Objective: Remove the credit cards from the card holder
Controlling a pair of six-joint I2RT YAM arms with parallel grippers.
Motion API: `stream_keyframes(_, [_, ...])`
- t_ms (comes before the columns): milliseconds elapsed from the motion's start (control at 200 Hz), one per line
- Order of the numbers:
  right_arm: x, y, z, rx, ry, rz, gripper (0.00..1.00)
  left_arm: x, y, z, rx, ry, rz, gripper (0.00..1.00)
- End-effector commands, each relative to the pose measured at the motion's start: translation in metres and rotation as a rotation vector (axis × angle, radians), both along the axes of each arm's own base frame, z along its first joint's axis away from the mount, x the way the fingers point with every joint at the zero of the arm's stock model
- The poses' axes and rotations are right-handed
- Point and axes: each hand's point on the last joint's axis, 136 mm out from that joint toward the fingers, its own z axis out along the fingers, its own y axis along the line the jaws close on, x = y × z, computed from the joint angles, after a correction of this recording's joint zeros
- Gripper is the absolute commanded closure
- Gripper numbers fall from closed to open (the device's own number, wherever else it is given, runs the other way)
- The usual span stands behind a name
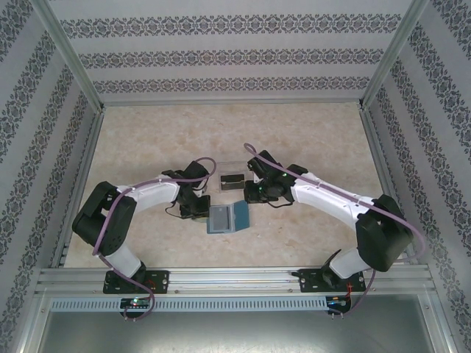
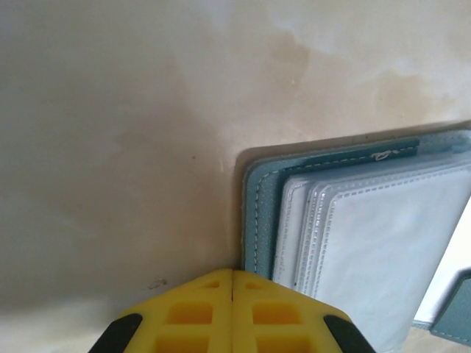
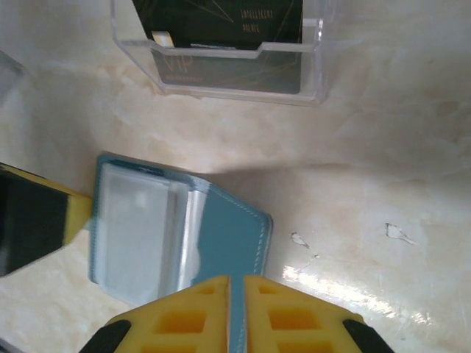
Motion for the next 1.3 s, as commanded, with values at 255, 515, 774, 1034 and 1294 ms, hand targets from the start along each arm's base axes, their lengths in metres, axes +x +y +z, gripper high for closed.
stream_keyframes(255, [-0.021,0.055,0.008,0.185,0.108,0.012,0.78,-0.008,-0.009,0.011,-0.063,-0.018,0.026,0.95])
stream_keyframes(515, [-0.032,0.101,-0.023,0.224,0.202,0.047,0.77,-0.013,-0.002,0.005,-0.029,-0.007,0.019,0.95])
stream_keyframes(774, [-0.036,0.122,-0.043,0.196,0.242,0.057,0.73,-0.019,0.002,-0.003,-0.012,0.008,0.008,0.96])
stream_keyframes(1034, [-0.039,0.115,-0.067,0.136,0.279,0.026,0.7,-0.02,0.002,-0.005,-0.016,0.014,0.003,0.96])
stream_keyframes(1294, [-0.042,0.099,-0.077,0.057,0.287,-0.001,0.66,-0.019,0.002,-0.005,-0.018,0.009,0.004,0.96])
